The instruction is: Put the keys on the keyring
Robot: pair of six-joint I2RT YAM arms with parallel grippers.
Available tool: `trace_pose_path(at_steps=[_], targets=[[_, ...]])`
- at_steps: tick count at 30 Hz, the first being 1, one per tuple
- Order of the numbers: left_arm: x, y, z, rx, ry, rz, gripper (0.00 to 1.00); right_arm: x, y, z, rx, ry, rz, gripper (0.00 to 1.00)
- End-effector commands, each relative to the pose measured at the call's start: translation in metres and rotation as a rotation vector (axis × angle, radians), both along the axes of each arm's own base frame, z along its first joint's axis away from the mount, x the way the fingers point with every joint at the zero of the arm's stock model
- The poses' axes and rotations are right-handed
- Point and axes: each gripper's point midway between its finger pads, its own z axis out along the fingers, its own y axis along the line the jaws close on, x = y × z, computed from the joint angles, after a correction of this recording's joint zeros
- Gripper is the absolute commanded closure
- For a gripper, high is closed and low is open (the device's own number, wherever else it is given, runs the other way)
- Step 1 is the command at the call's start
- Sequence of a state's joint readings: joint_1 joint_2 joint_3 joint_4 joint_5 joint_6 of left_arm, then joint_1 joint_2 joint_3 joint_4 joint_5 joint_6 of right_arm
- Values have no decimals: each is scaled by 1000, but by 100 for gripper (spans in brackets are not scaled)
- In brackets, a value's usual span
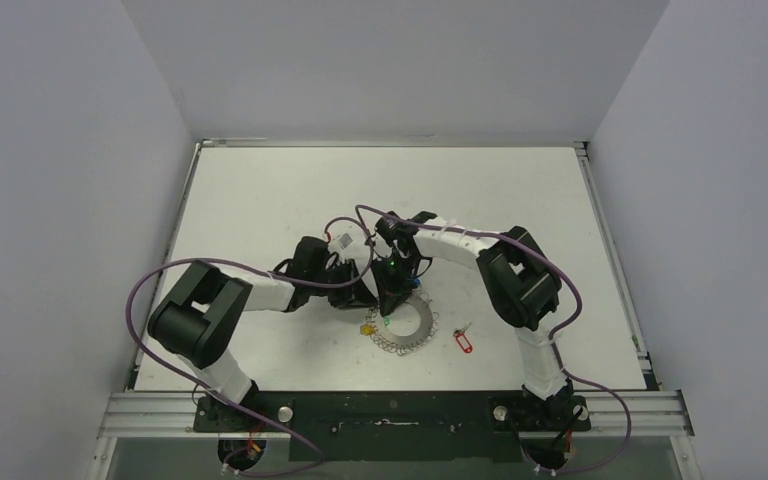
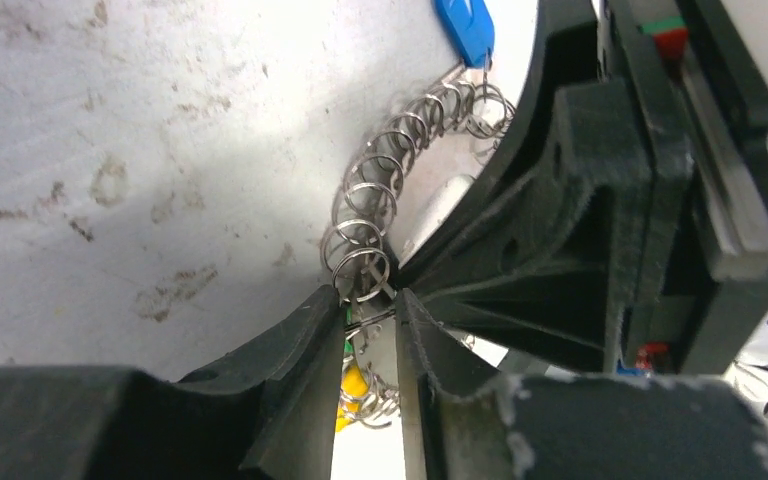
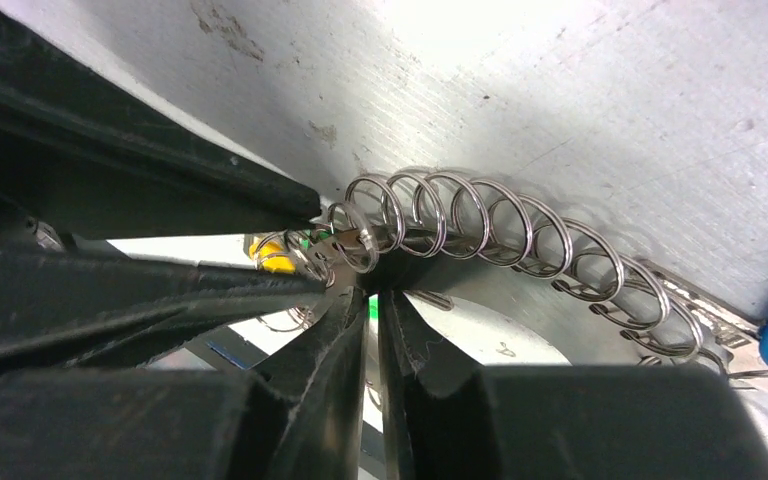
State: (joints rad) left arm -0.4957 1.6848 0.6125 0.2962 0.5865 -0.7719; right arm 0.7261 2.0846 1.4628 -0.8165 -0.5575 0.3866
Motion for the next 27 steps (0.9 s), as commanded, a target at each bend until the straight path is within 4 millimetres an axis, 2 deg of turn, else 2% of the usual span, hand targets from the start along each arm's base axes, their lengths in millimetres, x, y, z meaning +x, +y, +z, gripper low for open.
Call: trace_pose_path(at_steps=[1, 4, 7, 12, 18, 22, 27], targets=[[-3, 5, 15, 7, -55, -8, 69, 11, 7, 17, 55, -69, -18, 88], [-6, 16, 13, 68, -57, 11, 59, 11, 8, 18, 61, -70, -18, 88], [-8, 24, 14, 107, -70, 27, 58, 11, 9, 23, 72, -75, -17, 88], [-13, 17, 17, 45, -74, 3, 66, 12, 15, 37, 122, -91, -21, 88], [-10, 11, 14, 19, -78, -8, 67, 12, 20, 47, 169, -105, -33, 84], [-4, 8, 16, 11, -84, -3, 69, 15, 25, 46, 187, -102, -52, 81], [-2, 7, 16, 6, -82, 2, 75, 18, 28, 34, 169, -82, -62, 83]])
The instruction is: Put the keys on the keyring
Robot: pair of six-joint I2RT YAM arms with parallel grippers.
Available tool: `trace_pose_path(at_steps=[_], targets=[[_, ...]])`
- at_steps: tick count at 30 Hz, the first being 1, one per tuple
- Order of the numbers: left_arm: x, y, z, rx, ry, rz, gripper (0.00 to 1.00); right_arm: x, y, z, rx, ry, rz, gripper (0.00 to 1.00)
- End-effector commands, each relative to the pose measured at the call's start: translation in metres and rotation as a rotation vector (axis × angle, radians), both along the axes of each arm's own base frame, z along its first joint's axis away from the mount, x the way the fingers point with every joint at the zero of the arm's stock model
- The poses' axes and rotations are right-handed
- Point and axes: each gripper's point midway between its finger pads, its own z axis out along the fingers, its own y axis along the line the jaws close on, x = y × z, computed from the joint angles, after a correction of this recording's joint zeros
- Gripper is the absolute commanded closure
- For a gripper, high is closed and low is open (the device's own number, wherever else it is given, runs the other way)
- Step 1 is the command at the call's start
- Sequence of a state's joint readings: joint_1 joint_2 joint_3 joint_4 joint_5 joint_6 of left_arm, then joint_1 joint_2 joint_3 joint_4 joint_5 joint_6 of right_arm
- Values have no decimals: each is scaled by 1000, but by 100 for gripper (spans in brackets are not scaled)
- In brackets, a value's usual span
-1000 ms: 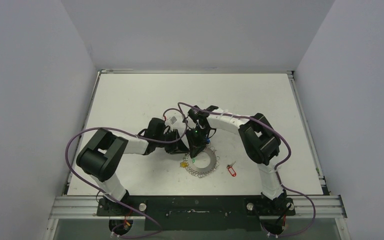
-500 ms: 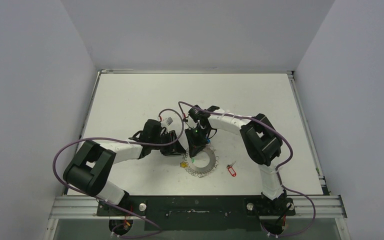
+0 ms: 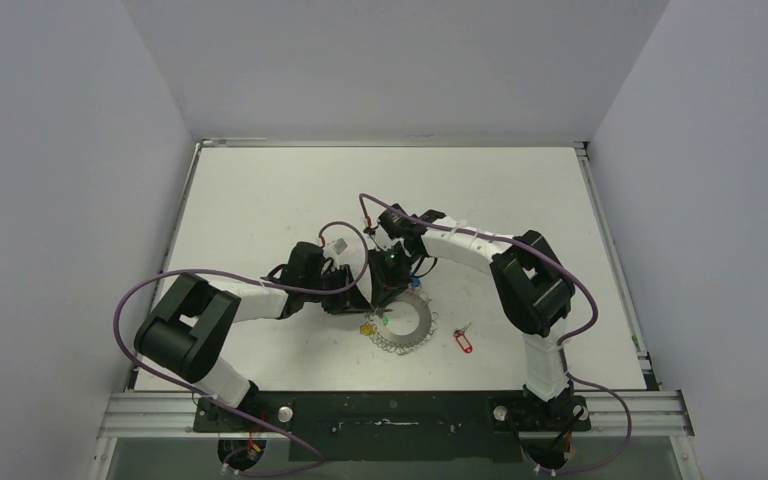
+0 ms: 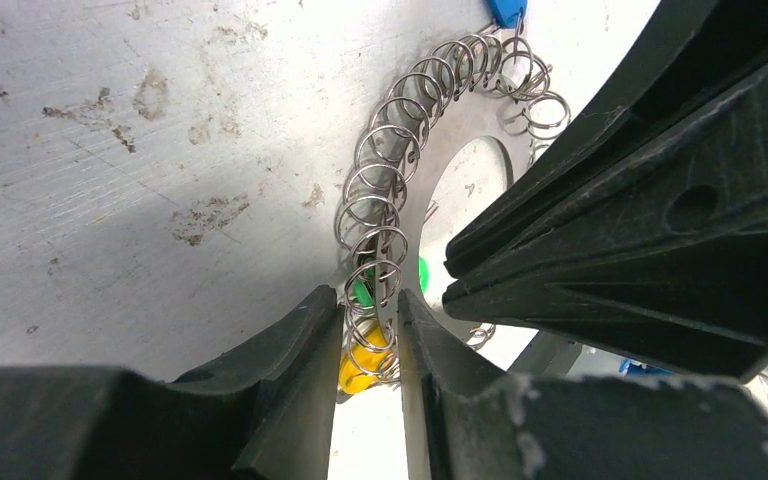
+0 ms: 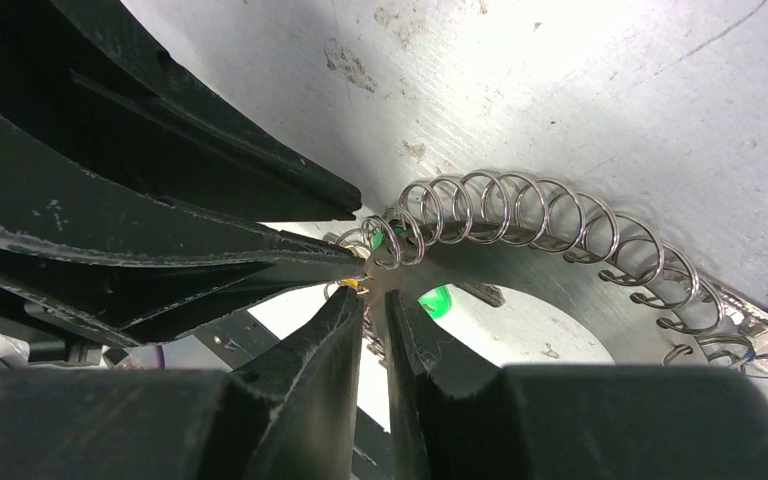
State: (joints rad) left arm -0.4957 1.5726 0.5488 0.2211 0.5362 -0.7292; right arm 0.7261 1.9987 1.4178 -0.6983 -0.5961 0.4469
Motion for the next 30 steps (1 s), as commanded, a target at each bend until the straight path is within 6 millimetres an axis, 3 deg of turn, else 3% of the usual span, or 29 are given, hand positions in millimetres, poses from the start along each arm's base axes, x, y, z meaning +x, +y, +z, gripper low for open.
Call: trace_pose_path(at_steps=[1, 15, 20, 30], targets=[[13, -9, 14, -46, -57, -5, 76, 9, 9, 5, 38, -13, -18, 83], [8, 10, 11, 41, -51, 55, 82, 10, 19, -13, 10, 0, 1, 84], [7, 17, 11, 77, -54, 75, 80, 7, 13, -21, -61, -26, 49, 76], [10, 30, 26, 57, -106, 120, 79, -4, 22, -11, 8, 21, 90, 80]])
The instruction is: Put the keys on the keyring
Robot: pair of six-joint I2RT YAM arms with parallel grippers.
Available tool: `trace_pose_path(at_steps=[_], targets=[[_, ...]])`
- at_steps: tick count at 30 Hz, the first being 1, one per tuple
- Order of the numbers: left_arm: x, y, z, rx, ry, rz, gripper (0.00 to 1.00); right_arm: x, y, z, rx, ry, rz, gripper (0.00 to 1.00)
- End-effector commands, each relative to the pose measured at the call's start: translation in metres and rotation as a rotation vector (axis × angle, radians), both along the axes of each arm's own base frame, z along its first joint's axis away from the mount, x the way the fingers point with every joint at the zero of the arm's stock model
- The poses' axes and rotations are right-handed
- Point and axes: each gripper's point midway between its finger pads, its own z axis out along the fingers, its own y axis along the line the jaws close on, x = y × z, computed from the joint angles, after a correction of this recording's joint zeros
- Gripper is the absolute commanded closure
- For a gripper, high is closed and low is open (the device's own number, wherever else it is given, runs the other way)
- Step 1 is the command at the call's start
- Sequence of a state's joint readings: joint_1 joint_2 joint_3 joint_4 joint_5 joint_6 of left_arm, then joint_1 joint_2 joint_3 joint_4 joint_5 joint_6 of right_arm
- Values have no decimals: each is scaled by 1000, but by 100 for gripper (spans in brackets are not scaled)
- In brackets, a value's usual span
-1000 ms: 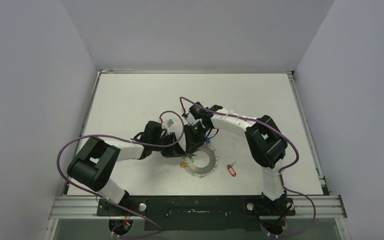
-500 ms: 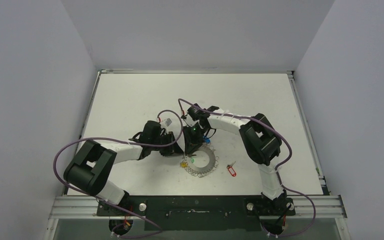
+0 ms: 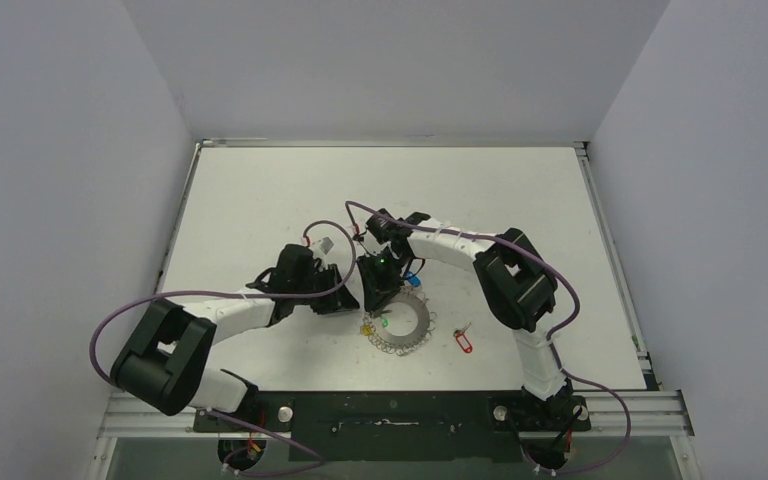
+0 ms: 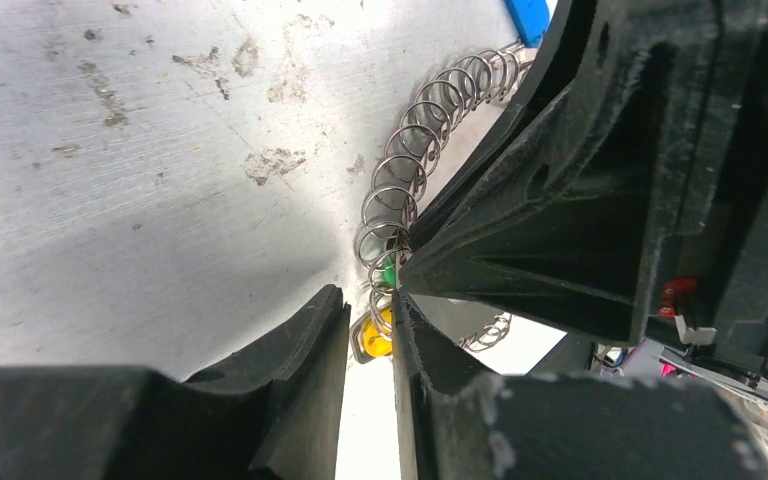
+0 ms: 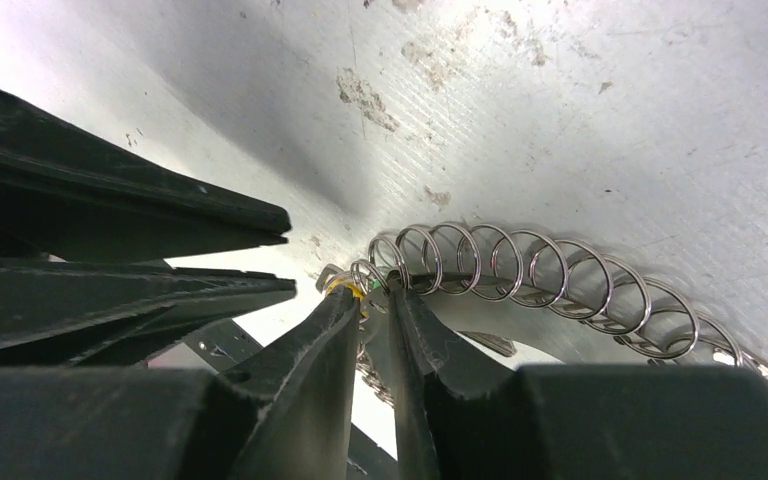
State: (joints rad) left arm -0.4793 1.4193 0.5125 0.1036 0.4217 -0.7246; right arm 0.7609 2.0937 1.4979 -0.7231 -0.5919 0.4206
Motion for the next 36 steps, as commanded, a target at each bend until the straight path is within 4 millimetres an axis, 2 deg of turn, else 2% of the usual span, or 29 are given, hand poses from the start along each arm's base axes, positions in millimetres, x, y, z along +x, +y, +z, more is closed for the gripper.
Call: trace_pose_path(at_steps=[1, 6, 9, 17, 21, 26, 31, 36], targets=[[9, 8, 18, -19, -73, 31, 79, -3, 8, 7, 37, 13, 38, 82], [9, 15, 27, -41, -115, 39, 79, -7, 13, 18, 87, 23, 58, 91], [6, 14, 32, -55, -156, 11, 78, -11, 17, 26, 131, 33, 81, 94], [1, 0, 39, -115, -260, -67, 73, -10, 10, 30, 104, 3, 100, 90], [4, -7, 38, -92, -261, -94, 68, -4, -3, 35, 55, -40, 76, 84], [5, -19, 44, -80, -282, -131, 67, 0, -33, 48, 20, -95, 17, 75], [-2, -30, 46, -28, -317, -187, 64, -5, -86, 53, -78, -134, -42, 62], [-3, -27, 49, 79, -344, -194, 60, -21, -138, 48, -255, -182, -12, 49]])
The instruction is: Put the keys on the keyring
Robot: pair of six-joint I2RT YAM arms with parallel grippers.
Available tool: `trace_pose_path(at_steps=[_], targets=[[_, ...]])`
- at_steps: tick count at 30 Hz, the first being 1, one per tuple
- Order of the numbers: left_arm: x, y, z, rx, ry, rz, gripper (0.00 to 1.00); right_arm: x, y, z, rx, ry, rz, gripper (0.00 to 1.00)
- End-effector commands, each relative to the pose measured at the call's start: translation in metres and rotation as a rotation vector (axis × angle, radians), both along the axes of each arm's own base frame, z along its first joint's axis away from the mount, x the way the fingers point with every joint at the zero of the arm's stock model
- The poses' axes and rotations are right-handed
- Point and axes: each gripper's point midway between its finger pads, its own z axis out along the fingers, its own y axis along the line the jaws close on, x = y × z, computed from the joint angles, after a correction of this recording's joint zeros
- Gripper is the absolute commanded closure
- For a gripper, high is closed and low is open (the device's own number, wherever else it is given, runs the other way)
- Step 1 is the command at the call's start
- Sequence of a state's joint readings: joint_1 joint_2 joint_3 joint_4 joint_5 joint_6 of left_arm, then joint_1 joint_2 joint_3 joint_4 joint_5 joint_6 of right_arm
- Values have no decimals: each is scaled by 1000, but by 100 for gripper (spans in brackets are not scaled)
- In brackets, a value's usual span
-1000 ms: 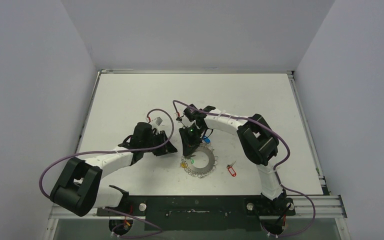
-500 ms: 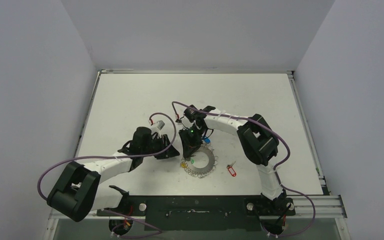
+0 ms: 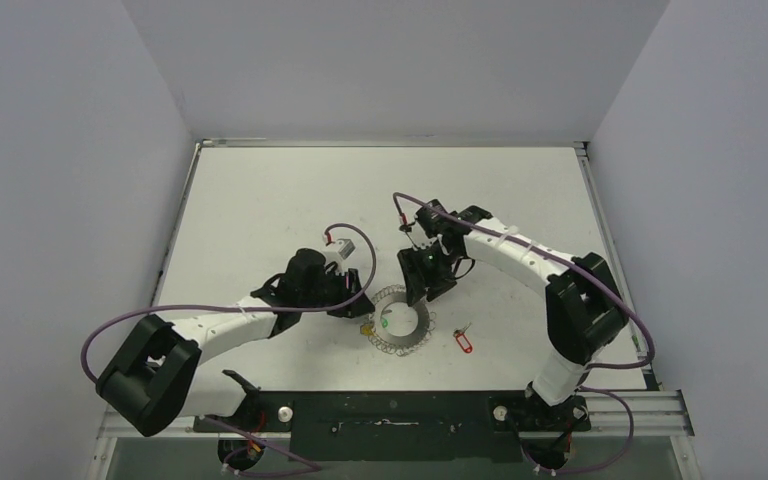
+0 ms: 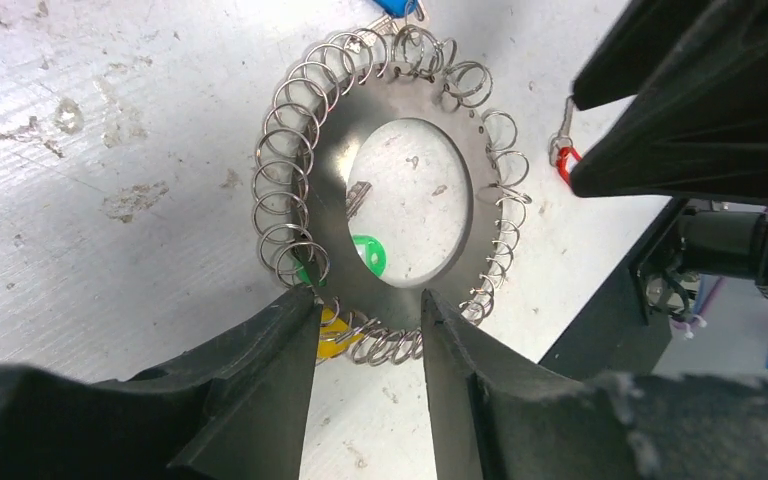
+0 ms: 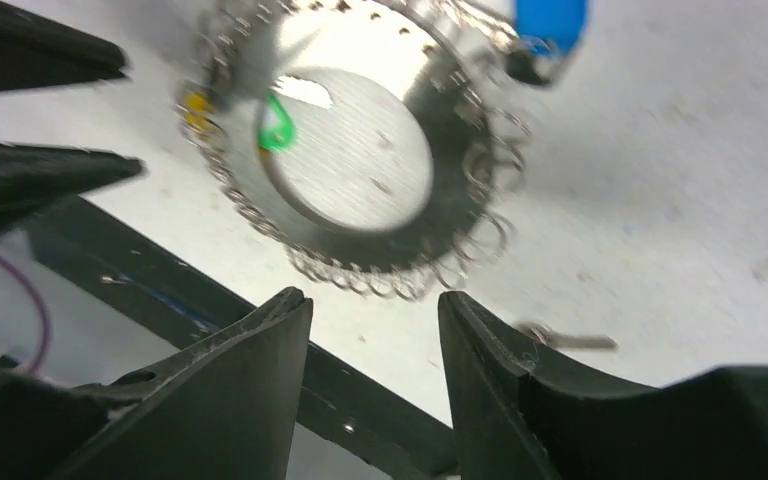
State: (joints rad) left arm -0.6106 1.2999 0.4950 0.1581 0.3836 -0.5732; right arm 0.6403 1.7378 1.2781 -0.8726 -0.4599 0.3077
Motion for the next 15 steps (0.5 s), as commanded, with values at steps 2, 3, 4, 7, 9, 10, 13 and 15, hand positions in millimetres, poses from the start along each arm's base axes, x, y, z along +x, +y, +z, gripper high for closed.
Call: trace_pose_path(at_steps=[2, 3, 4, 7, 9, 10, 13, 15], targets=[[13, 1, 26, 95, -136, 13, 58, -21, -52, -11, -204, -41, 49, 47], [14, 2, 29, 105, -152, 20, 57, -25, -54, -14, -209, -34, 57, 47], [15, 3, 34, 109, -171, 31, 56, -28, -53, -17, -207, -26, 65, 47], [14, 13, 39, 133, -192, 63, 54, -34, -46, -29, -217, -10, 87, 47], [14, 20, 45, 140, -214, 94, 53, -35, -39, -36, -220, 2, 104, 52], [14, 24, 47, 141, -226, 108, 52, -34, -36, -38, -221, 8, 107, 56], [13, 34, 53, 139, -260, 149, 51, -26, -28, -41, -231, 5, 109, 78], [12, 39, 56, 135, -276, 168, 51, -17, -24, -38, -237, -14, 114, 88]])
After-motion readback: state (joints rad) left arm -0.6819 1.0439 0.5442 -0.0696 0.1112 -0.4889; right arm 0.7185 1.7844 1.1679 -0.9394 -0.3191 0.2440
